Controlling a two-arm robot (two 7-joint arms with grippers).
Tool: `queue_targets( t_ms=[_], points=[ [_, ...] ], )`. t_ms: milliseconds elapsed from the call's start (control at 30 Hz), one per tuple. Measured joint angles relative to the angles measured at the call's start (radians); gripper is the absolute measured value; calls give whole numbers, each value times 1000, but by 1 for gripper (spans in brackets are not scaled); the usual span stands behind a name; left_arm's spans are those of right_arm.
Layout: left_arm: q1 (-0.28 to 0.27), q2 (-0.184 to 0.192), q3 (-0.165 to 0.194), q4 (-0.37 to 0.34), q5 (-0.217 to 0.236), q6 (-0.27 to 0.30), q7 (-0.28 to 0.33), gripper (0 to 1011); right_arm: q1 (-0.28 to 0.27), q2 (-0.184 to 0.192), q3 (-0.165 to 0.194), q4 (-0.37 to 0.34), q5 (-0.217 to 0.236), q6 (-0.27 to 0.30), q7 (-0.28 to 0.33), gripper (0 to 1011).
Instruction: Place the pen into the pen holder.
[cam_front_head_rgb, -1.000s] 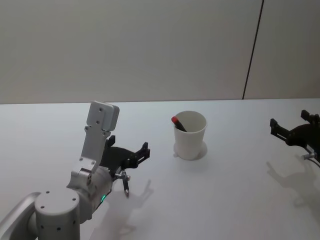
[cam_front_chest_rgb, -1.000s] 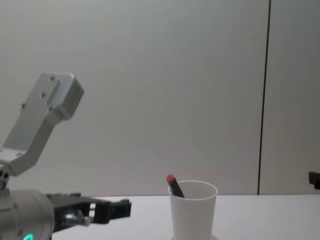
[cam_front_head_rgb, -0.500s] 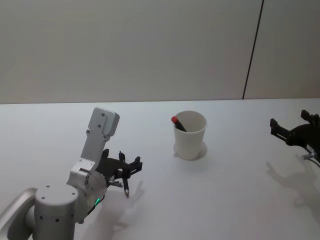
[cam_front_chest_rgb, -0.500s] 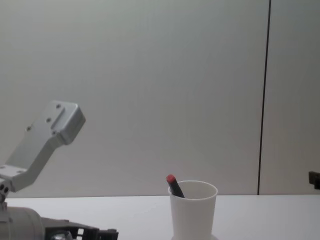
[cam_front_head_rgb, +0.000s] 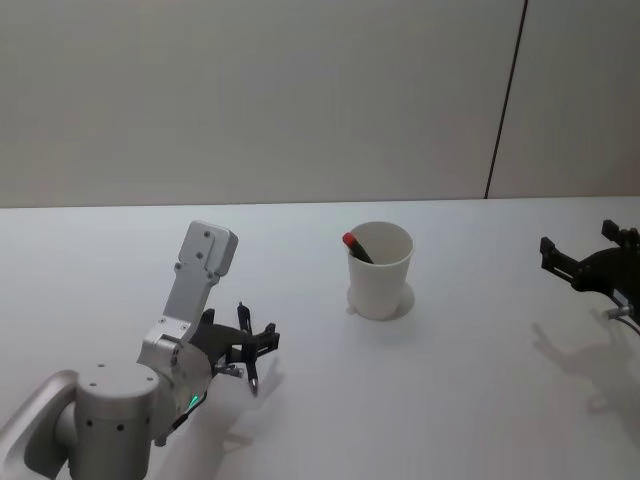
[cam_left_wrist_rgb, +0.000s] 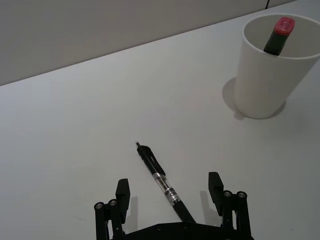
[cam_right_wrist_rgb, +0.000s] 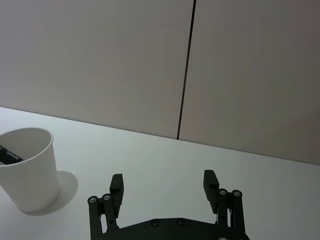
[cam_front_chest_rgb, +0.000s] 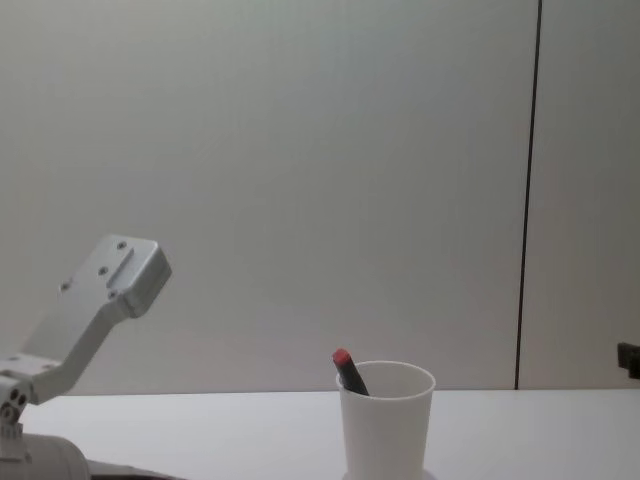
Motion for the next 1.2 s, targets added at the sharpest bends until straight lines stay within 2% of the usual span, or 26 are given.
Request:
queue_targets(
  t_ms=[633, 1200],
  points=[
    [-24, -38, -8, 104, -26, -38, -5, 1003, 0, 0, 0, 0, 0, 0, 0, 1001],
    [-42, -56, -12, 140, -28, -8, -24, 1002, 0, 0, 0, 0, 0, 0, 0, 1002]
  ],
)
